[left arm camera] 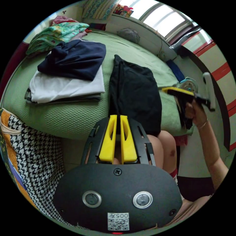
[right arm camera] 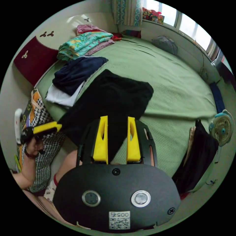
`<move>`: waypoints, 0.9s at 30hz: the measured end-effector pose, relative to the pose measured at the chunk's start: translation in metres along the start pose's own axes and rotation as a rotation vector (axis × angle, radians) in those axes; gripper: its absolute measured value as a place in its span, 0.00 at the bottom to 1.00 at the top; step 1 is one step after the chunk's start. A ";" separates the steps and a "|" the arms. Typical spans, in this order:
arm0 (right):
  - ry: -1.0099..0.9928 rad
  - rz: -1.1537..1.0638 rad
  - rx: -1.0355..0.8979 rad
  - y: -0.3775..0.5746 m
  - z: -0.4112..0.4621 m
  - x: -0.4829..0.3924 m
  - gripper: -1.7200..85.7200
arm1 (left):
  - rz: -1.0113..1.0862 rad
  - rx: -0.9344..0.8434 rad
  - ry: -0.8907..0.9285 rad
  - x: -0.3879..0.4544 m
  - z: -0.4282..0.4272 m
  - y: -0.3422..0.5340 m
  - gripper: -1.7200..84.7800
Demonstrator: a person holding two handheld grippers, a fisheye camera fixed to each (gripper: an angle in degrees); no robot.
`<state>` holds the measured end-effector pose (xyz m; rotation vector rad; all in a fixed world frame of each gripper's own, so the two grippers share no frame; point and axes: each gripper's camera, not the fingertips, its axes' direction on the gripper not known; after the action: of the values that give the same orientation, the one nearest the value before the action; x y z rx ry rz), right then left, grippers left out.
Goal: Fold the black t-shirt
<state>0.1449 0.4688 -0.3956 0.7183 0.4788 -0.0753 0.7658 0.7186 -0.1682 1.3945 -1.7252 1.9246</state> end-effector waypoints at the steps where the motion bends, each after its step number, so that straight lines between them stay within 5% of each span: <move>1: -0.001 -0.003 0.001 0.009 -0.001 -0.004 0.16 | 0.013 0.007 0.018 0.003 -0.009 -0.003 0.06; 13: -0.086 -0.062 -0.091 0.083 0.008 -0.088 0.21 | 0.130 0.069 0.041 0.058 -0.072 -0.037 0.05; 24: 0.165 0.078 -0.201 0.072 0.045 -0.108 0.17 | 0.138 0.077 0.031 0.084 -0.086 -0.038 0.05; 27: 0.079 0.152 -0.163 0.084 0.039 -0.093 0.12 | 0.140 0.058 0.044 0.078 -0.080 -0.032 0.05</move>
<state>0.0964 0.4980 -0.2774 0.5972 0.4981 0.1342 0.7071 0.7642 -0.0794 1.2713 -1.8041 2.0775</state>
